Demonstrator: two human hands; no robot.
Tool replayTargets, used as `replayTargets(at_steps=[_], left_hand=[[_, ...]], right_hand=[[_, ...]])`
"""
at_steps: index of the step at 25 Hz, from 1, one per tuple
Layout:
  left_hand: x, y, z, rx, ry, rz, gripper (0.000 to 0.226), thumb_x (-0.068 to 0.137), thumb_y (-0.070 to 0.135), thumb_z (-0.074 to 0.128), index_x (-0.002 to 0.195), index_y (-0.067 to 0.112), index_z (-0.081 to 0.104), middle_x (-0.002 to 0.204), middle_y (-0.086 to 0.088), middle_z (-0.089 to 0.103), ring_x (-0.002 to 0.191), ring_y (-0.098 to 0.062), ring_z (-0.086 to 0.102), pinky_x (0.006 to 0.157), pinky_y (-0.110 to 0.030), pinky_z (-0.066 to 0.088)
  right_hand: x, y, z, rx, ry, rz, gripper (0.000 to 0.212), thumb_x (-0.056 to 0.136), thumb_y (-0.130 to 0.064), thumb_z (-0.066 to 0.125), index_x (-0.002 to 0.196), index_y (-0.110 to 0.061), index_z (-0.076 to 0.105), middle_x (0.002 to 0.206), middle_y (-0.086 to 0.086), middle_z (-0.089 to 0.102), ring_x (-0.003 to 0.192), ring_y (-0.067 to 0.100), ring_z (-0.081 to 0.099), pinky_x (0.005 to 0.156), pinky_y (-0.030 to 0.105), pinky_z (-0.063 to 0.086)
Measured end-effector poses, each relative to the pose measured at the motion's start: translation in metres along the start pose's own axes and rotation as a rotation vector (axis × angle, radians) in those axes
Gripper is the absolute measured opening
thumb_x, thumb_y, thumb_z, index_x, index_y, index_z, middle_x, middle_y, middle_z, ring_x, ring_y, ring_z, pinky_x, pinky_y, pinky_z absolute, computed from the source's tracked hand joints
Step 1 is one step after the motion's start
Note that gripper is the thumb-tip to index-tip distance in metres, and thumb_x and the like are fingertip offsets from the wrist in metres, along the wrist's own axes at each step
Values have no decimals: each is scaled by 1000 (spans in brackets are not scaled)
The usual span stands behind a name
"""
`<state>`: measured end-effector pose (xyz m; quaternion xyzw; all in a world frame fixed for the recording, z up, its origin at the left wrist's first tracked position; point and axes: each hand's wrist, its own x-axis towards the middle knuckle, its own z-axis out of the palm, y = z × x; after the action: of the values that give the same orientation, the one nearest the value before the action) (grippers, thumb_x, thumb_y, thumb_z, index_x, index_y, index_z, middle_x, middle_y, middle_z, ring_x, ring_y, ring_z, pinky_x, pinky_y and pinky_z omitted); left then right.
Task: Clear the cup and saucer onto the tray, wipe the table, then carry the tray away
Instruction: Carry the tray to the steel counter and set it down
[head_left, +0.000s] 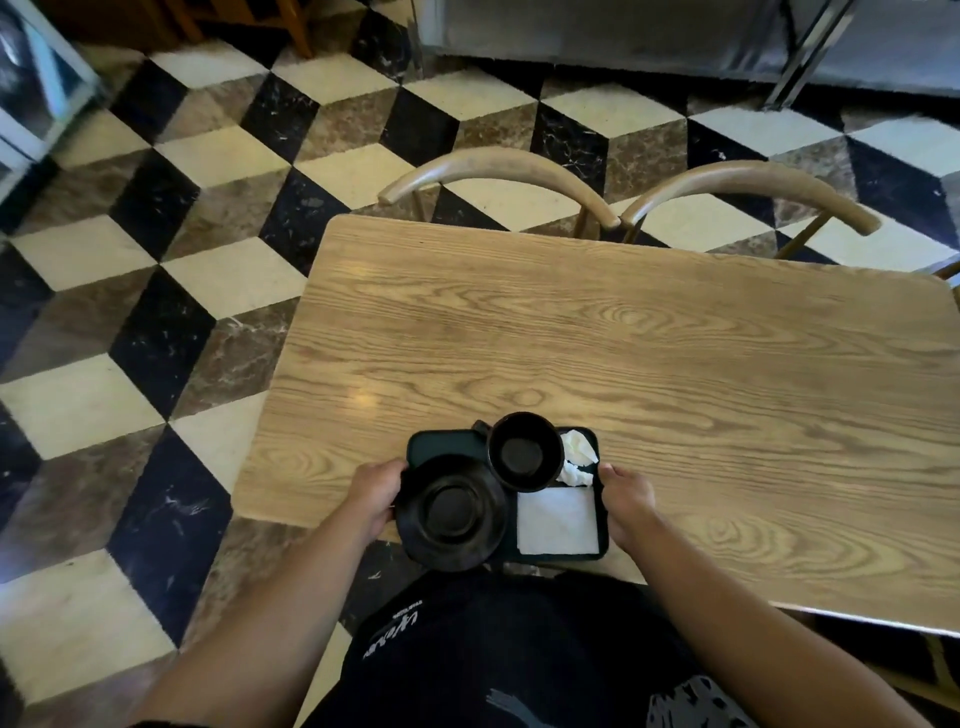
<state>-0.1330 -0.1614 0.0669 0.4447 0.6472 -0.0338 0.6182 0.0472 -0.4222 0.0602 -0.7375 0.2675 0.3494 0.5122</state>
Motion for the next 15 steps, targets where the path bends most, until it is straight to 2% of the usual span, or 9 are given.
replayTargets(at_steps=[3,4,8,11,15], left_hand=[[-18,-15,-13,-63,87,-3,17,98,13,60,101,-2,67,82,-14,66,70,-29,63,56,-30,48],[-25,-20,-17,-86,107,-6,15,98,12,60,95,-1,67,82,-15,66,69,-28,62,54,-29,47],[-45,-49,-41,-207,156,-53,17,99,12,59,88,2,66,82,-16,67,66,-28,64,53,-30,50],[-65,-72,-59,-293,170,-64,19,104,13,53,91,5,64,82,-12,66,70,-24,63,54,-30,50],[-82,-102,-84,-410,280,-71,15,103,10,56,104,-1,66,96,-18,67,76,-28,62,65,-37,51]], right_hand=[[-5,-7,9,-43,-78,-28,28,105,-15,54,88,-1,72,82,12,73,69,26,67,64,38,58],[-6,-9,14,-61,-104,-39,29,105,-15,54,87,-2,73,82,12,74,69,26,68,65,38,59],[-10,-12,35,-159,-219,-64,32,105,-16,55,79,-7,73,84,14,75,80,29,70,84,54,60],[-20,-12,55,-260,-307,-82,30,103,-14,57,78,-9,72,98,20,77,81,29,70,86,56,59],[-39,-9,82,-345,-357,-91,27,103,-13,59,79,-15,71,89,8,73,79,26,69,86,50,59]])
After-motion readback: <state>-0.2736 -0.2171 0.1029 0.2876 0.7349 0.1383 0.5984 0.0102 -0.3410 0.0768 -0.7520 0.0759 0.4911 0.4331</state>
